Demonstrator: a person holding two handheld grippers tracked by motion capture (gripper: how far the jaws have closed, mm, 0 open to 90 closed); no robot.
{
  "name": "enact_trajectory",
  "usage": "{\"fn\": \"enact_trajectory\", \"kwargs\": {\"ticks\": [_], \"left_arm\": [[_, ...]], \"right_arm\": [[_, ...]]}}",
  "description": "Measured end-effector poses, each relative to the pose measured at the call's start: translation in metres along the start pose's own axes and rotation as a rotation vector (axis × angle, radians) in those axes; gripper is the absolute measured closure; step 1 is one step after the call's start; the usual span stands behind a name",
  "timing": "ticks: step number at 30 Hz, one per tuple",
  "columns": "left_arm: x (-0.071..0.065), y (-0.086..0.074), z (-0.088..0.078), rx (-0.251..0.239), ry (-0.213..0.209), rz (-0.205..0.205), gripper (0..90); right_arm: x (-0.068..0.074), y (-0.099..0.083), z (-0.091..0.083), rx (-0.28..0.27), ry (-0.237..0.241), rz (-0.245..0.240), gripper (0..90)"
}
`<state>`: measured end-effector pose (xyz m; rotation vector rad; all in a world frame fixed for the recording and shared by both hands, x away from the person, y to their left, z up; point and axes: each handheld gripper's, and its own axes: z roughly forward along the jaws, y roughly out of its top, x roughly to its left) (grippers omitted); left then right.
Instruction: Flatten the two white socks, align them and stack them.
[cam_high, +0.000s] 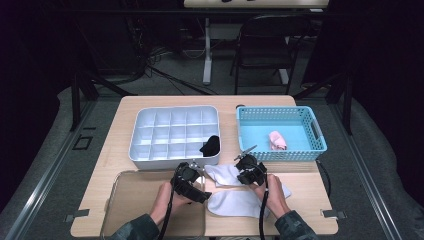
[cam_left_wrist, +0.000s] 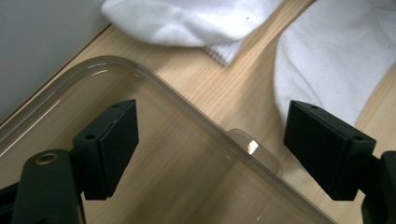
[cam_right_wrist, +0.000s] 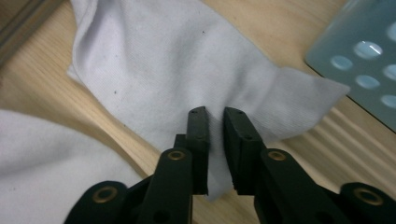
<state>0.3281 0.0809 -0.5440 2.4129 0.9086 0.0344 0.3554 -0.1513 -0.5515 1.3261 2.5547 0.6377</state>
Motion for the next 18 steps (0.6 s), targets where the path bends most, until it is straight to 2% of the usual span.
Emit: {"fn": "enact_trajectory", "kwargs": {"ticks": [1, 2, 3, 4, 6, 8, 11, 12, 14, 15, 18], "left_arm": [[0.0, 0.0, 0.0, 0.001, 0.002, 0.001, 18.2], [0.001, 0.0, -0.001, -0.003, 0.002, 0.0, 18.4], [0.001, 0.0, -0.001, -0.005, 0.003, -0.002, 18.5], [0.001, 0.0, -0.001, -0.005, 0.004, -0.003, 18.4], [0.001, 0.0, 0.0, -0.005, 0.004, -0.007, 18.4], [0.001, 0.0, 0.0, -0.007, 0.002, -0.012, 18.0], [0.0, 0.001, 0.001, -0.006, -0.008, -0.014, 15.9], [0.0, 0.001, 0.001, -0.006, -0.008, -0.016, 15.4], [0.001, 0.0, 0.001, -0.009, -0.009, -0.019, 14.5], [0.001, 0.0, 0.0, -0.012, -0.007, -0.017, 13.8], [0.002, 0.0, -0.001, -0.019, 0.001, -0.019, 11.0]], "right_arm": [[-0.006, 0.002, -0.007, 0.083, -0.006, -0.053, 83.0], [-0.008, 0.0, -0.009, 0.086, 0.002, -0.033, 79.9], [-0.01, -0.002, -0.01, 0.071, 0.002, -0.009, 75.5], [-0.011, -0.003, -0.013, 0.064, 0.001, -0.006, 71.3], [-0.009, -0.002, -0.017, 0.035, 0.003, -0.007, 60.5], [-0.001, 0.002, -0.02, -0.008, 0.034, -0.026, 55.9], [0.019, 0.013, -0.02, -0.028, 0.089, -0.078, 56.9], [0.026, 0.016, -0.018, -0.033, 0.09, -0.11, 57.9], [0.038, 0.021, -0.013, -0.025, 0.096, -0.143, 59.9], [0.042, 0.023, -0.01, -0.012, 0.086, -0.156, 61.8], [0.044, 0.026, 0.002, 0.021, 0.08, -0.153, 65.4]]}}
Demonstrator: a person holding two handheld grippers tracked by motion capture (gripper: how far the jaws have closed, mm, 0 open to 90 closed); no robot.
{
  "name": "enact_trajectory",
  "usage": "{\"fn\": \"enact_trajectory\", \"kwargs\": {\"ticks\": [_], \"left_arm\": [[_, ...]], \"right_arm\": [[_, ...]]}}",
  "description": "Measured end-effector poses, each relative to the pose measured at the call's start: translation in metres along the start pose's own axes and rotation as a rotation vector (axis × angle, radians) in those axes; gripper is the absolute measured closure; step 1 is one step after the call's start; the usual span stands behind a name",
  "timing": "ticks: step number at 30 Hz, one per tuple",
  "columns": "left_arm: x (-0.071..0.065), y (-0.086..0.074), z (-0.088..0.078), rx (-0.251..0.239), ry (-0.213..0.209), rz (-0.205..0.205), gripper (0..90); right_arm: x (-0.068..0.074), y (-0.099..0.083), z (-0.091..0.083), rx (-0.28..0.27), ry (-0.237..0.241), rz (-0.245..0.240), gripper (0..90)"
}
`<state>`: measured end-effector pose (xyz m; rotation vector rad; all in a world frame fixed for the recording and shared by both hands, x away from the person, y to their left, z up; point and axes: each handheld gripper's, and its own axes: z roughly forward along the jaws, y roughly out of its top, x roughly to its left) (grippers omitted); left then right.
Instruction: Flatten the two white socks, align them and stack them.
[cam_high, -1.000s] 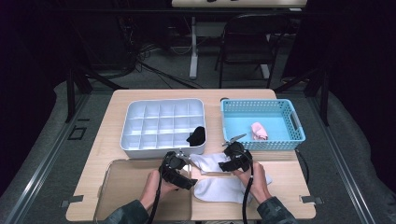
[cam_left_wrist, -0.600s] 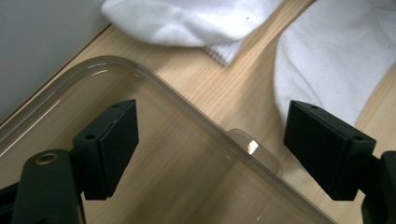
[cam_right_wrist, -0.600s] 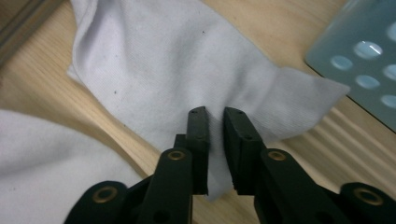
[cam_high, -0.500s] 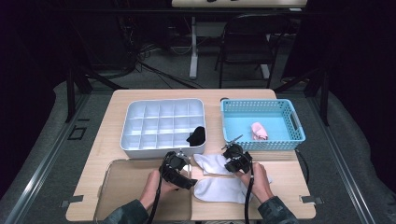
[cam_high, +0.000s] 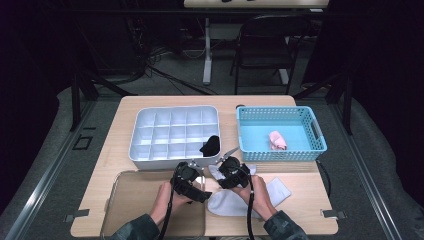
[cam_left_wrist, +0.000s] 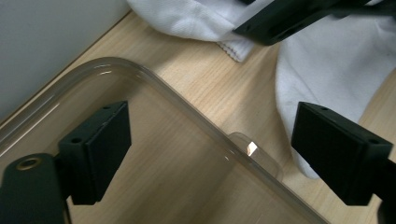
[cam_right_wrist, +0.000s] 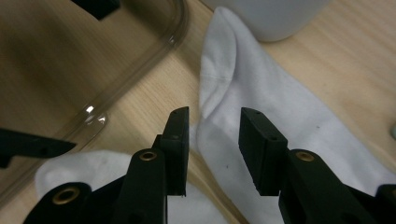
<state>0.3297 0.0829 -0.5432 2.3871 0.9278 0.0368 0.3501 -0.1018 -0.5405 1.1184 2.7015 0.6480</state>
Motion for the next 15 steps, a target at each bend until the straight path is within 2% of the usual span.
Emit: {"fn": "enact_trajectory", "kwargs": {"ticks": [2, 8, 13, 15], "left_arm": [[0.001, 0.0, -0.001, -0.004, 0.005, -0.001, 9.4], [0.001, 0.0, 0.0, 0.002, 0.018, 0.0, 5.2], [0.002, 0.0, 0.0, -0.002, 0.017, 0.003, 5.2], [0.003, 0.0, -0.001, -0.006, 0.015, 0.005, 5.2]], "right_arm": [[-0.002, 0.0, 0.005, 0.012, 0.006, 0.008, 66.5], [-0.004, -0.001, 0.008, 0.004, 0.016, 0.013, 84.4], [-0.007, -0.002, 0.004, -0.026, 0.026, 0.033, 86.4], [-0.007, -0.003, -0.004, -0.071, 0.029, 0.055, 86.3]]}}
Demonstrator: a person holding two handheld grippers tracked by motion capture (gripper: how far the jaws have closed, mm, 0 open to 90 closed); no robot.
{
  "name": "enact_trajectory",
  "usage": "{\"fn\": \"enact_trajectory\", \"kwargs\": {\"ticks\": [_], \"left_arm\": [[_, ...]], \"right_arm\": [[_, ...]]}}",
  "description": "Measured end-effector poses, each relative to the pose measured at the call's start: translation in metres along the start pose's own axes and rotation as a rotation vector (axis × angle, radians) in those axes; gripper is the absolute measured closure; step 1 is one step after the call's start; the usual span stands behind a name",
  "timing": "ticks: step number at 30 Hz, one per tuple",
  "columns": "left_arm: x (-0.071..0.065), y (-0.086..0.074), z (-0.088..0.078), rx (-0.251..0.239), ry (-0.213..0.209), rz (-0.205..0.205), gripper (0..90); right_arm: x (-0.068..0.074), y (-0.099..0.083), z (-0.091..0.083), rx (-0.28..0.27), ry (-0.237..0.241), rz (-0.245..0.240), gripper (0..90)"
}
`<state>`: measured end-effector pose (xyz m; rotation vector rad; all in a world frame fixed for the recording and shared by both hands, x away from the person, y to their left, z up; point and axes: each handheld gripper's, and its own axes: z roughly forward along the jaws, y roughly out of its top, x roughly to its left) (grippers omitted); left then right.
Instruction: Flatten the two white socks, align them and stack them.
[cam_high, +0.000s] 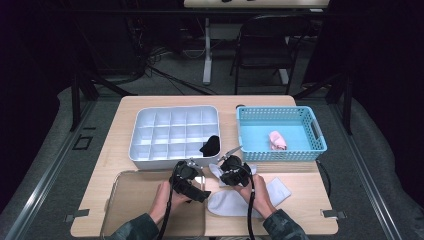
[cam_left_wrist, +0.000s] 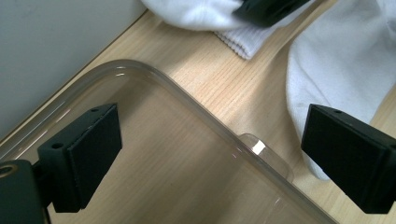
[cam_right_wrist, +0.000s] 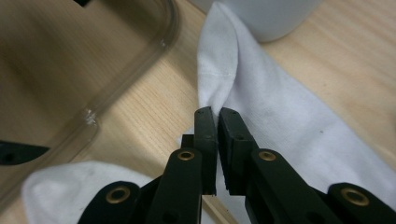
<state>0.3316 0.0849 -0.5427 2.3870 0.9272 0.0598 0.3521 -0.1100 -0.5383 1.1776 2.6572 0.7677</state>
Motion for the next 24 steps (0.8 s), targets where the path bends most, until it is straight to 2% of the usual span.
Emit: {"fn": "enact_trajectory", "kwargs": {"ticks": [5, 9, 14, 19, 24], "left_arm": [[0.0, 0.0, 0.0, 0.001, 0.0, 0.001, 5.3], [0.0, 0.0, 0.0, -0.001, 0.0, 0.003, 5.4], [0.0, 0.0, 0.0, -0.003, 0.0, 0.003, 5.4], [0.001, 0.0, -0.001, -0.004, 0.002, 0.007, 5.5], [0.001, 0.0, 0.0, -0.005, 0.0, 0.004, 5.5]], "right_arm": [[-0.006, -0.001, -0.03, -0.103, 0.003, 0.022, 86.3], [-0.014, -0.006, -0.051, -0.158, -0.008, 0.052, 86.1], [-0.029, -0.015, -0.071, -0.226, 0.003, 0.123, 86.0], [-0.039, -0.022, -0.088, -0.269, -0.019, 0.155, 86.0], [-0.048, -0.034, -0.103, -0.288, -0.039, 0.194, 85.8]]}}
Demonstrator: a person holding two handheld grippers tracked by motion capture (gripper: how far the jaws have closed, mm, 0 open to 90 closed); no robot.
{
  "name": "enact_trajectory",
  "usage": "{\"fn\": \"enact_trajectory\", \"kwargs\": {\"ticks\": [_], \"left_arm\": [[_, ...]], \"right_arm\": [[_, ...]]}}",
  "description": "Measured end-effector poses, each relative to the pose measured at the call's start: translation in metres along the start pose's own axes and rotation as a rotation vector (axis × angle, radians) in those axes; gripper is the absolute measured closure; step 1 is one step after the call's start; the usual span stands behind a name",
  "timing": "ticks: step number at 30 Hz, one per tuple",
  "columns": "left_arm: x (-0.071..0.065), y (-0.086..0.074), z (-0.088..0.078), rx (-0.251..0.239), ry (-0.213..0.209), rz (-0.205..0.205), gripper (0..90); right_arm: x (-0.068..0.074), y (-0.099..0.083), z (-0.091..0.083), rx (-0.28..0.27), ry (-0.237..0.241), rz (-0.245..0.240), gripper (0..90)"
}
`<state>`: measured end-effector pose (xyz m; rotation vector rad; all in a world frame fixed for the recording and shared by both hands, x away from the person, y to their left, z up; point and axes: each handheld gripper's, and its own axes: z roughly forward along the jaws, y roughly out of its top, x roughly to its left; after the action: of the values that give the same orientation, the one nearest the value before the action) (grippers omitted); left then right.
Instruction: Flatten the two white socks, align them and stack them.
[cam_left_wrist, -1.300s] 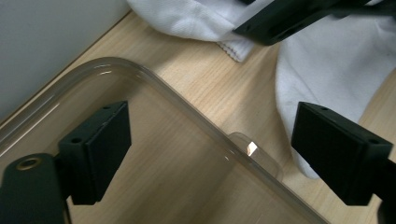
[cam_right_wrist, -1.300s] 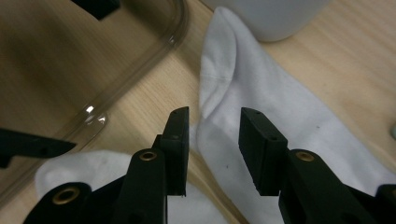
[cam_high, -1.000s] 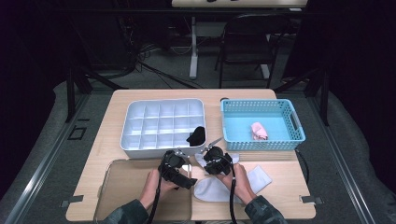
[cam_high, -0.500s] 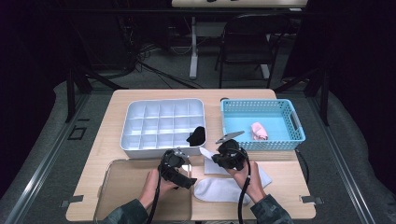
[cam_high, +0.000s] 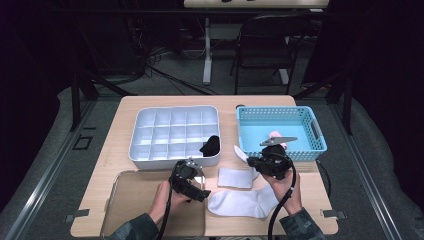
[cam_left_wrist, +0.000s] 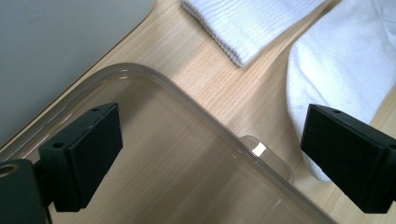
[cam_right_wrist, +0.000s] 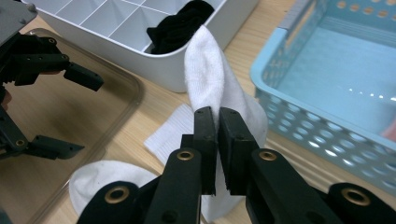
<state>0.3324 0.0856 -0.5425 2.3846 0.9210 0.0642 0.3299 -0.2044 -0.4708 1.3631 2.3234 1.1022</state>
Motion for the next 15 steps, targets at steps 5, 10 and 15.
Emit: {"fn": "enact_trajectory", "kwargs": {"ticks": [5, 10, 15], "left_arm": [[0.0, 0.0, 0.002, 0.014, -0.006, 0.001, 5.4], [0.001, 0.0, 0.002, 0.013, -0.003, -0.003, 5.5], [0.001, 0.0, 0.002, 0.015, 0.0, -0.003, 5.5]], "right_arm": [[-0.015, -0.011, -0.005, 0.055, -0.054, 0.054, 85.3], [-0.024, -0.025, -0.002, 0.121, -0.106, 0.077, 85.6], [-0.026, -0.034, -0.011, 0.14, -0.137, 0.081, 85.6]]}}
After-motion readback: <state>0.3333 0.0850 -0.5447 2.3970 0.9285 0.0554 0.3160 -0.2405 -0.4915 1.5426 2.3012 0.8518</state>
